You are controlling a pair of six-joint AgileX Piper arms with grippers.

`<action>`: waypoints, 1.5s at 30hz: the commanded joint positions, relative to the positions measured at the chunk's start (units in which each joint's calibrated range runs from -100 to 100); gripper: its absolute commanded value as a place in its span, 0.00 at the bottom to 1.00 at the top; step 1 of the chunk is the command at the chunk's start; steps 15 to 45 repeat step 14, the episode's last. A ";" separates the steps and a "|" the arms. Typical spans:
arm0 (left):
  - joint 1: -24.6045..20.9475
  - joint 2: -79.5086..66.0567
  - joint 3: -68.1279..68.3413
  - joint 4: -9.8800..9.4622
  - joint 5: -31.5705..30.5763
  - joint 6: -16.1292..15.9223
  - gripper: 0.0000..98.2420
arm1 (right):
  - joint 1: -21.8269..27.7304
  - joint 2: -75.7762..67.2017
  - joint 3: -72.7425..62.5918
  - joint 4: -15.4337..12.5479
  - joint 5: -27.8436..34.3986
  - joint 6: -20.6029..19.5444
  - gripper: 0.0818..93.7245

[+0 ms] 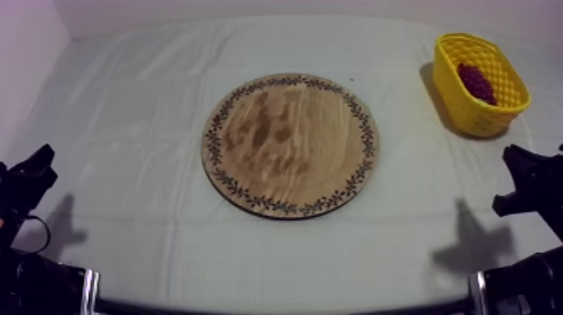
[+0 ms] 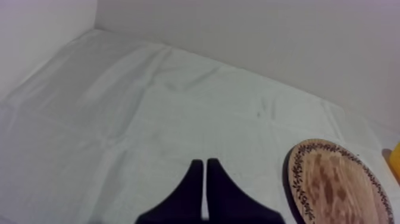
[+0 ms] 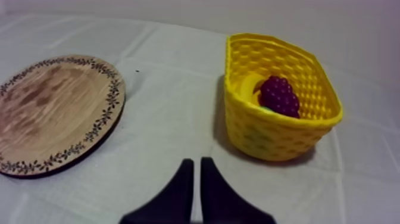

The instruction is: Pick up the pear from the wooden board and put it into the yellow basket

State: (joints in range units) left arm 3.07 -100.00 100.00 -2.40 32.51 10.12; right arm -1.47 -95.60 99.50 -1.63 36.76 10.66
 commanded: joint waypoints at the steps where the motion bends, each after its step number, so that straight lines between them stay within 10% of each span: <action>1: 0.01 0.00 0.00 -0.02 -0.01 0.01 0.00 | -0.02 -0.07 0.04 0.16 0.04 0.09 0.01; 45: 0.01 0.00 0.00 -0.02 -0.01 0.01 0.00 | -0.06 -0.07 0.06 0.14 0.02 0.01 0.01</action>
